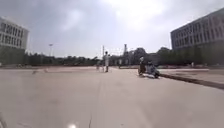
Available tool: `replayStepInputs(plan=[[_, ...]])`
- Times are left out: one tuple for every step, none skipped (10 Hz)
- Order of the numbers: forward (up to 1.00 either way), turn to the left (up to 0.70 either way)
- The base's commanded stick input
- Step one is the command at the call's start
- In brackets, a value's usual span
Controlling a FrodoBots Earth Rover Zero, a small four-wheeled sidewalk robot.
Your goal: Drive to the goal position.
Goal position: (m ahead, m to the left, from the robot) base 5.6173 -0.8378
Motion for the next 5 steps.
replayStepInputs(plan=[[1.00, 0.00], [1.00, 0.00], [1.00, 0.00], [1.00, 0.00], [1.00, 0.00]])
